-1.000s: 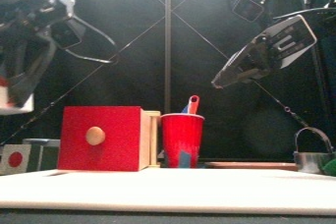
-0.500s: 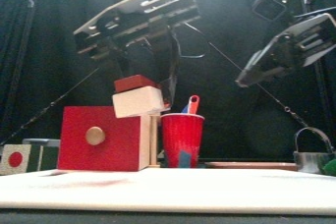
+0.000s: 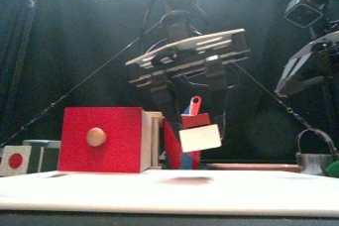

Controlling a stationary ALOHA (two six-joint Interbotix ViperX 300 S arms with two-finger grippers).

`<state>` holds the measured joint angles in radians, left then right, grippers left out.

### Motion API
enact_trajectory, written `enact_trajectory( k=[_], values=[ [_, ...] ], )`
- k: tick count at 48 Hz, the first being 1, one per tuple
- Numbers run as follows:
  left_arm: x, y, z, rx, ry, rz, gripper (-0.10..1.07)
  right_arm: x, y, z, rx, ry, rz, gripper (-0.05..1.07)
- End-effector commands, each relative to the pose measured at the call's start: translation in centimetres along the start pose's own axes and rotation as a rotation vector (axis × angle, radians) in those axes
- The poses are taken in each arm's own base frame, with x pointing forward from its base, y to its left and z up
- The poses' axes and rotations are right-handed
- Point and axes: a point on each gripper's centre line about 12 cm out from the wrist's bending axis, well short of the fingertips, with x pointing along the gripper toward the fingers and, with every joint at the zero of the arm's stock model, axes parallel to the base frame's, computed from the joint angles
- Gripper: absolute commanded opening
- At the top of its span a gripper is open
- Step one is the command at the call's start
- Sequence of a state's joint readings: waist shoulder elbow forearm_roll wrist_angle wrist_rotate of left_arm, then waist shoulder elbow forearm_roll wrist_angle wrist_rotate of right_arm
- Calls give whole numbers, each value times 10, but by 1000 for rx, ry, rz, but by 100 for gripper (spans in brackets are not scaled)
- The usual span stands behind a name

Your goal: Put salmon sushi onto cutting board

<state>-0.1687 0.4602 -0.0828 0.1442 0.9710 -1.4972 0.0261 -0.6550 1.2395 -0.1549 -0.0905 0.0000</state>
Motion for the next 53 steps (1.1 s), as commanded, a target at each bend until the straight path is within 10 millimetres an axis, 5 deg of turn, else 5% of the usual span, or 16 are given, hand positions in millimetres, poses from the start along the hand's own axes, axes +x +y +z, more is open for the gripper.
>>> enact_trajectory(
  k=[1, 16, 25, 35, 43, 53],
  values=[
    [-13, -7, 7, -19, 2, -37, 91, 0, 0, 5, 2, -17, -1, 2],
    [-37, -5, 12, 62, -13, -50, 94, -1, 2, 4, 8, -15, 8, 2],
    [-88, -8, 8, 334, -108, -116, 94, -1, 8, 7, 12, -24, 31, 2],
    [-120, -4, -8, 677, -220, -148, 94, -4, 8, 23, 12, -77, 34, 2],
    [-129, 15, -22, 1017, -332, -200, 93, -7, 7, 51, 25, -150, 37, 2],
    [-147, 68, -24, 1152, -508, -421, 93, -10, 11, 78, 23, -240, 55, 2]
  ],
)
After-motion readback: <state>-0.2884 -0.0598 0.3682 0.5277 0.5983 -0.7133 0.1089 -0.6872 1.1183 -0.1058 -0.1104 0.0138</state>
